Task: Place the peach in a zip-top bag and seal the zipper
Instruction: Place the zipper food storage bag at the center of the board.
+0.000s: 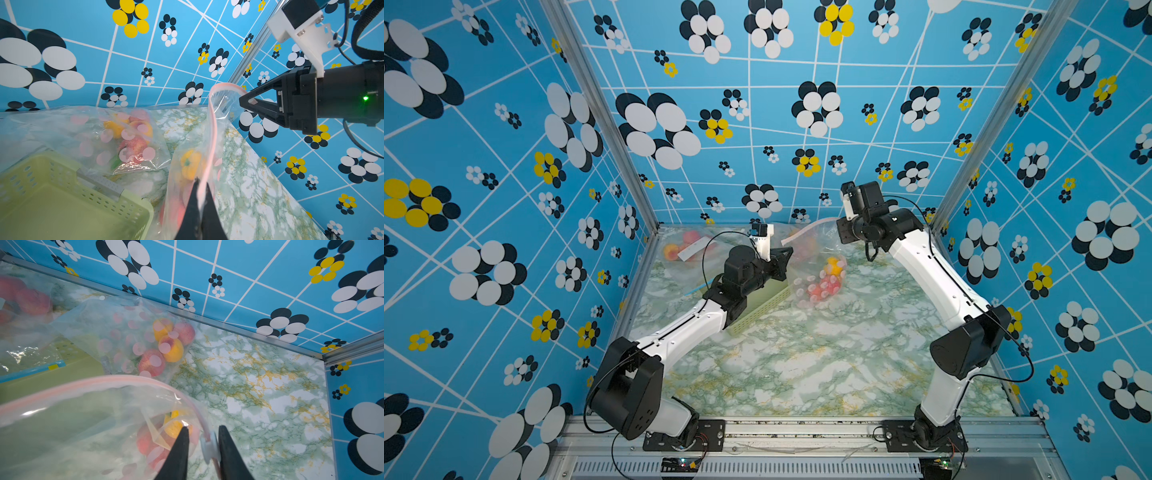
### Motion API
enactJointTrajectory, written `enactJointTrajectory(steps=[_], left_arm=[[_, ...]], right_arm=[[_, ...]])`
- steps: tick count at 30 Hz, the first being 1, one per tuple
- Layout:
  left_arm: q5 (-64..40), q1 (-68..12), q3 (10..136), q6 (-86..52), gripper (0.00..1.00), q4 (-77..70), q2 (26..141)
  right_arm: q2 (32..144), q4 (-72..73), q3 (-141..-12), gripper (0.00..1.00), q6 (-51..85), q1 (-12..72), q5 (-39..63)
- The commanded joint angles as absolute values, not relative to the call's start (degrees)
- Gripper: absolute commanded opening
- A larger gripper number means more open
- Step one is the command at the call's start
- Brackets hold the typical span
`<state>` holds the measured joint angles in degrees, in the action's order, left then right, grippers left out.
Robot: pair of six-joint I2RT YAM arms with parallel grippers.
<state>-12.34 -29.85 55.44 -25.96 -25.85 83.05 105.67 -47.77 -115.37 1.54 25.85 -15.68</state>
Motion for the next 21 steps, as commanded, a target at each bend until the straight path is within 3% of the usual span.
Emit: enactJointTrajectory(steps=[1,7,10,21], left_arm=[[-9.93,-28.59,54.85,-25.8,0.0,-26.02,82.7],[-9.56,-27.82,53.33,-26.98,0.0,-26.02,82.0],[-8.48,-27.86,52.48,-27.84,0.0,-25.55,81.17],[-1.85,-26.53,53.72,-35.46,0.0,-15.97,78.8]], right_arm=[[105.24,-48.73,-119.27,0.51,2.89,25.75,-13.29],[103.15,-50.63,-120.03,0.71,3.89,25.72,-13.45],[101.15,-50.52,-118.56,0.87,4.98,25.74,-13.45],[93.11,-49.93,-112.03,0.95,8.38,25.75,-16.55]])
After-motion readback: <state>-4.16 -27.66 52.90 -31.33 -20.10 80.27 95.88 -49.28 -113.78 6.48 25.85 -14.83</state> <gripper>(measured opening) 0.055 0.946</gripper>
